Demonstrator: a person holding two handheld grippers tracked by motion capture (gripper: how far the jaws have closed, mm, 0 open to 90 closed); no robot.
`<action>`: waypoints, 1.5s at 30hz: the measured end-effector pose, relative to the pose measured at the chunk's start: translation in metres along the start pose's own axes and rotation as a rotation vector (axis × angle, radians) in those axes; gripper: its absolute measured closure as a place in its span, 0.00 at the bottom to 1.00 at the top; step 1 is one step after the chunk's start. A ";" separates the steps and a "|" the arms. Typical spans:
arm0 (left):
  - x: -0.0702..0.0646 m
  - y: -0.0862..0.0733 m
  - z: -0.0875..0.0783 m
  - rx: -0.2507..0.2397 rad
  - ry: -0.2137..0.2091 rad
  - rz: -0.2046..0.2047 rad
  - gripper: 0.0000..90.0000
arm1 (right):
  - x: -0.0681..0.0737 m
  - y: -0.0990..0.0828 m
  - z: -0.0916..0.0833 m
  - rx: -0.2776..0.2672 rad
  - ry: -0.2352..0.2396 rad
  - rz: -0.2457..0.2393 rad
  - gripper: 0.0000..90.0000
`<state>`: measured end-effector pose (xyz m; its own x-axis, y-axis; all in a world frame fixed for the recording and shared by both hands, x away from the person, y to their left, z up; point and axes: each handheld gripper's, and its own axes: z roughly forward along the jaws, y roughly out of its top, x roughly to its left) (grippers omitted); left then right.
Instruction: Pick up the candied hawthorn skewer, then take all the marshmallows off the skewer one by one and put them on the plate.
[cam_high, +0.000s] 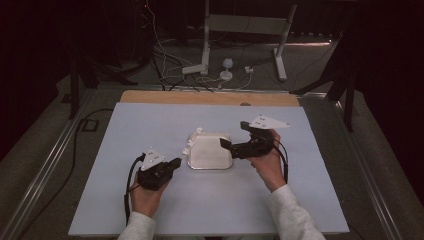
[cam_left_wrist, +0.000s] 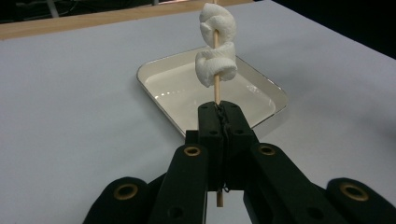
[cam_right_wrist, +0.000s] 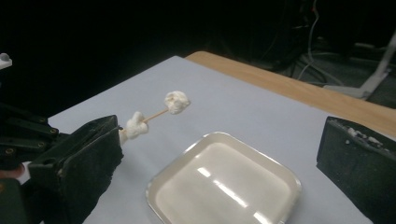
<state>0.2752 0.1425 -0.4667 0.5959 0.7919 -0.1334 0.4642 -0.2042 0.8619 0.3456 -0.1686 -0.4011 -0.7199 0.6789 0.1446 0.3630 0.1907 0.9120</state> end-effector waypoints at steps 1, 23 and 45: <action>0.000 0.000 0.000 0.000 0.000 0.001 1.00 | 0.001 0.001 0.003 0.003 0.006 0.003 0.00; -0.003 -0.001 0.002 -0.020 -0.013 0.019 1.00 | 0.012 0.006 0.070 0.114 0.122 0.165 0.02; -0.004 -0.006 0.004 -0.049 -0.033 0.040 1.00 | 0.000 -0.002 0.083 0.139 0.241 0.382 0.66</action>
<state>0.2727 0.1385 -0.4727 0.6350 0.7641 -0.1139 0.4077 -0.2063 0.8895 0.3941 -0.1098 -0.4345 -0.6298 0.5385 0.5598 0.6928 0.0635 0.7184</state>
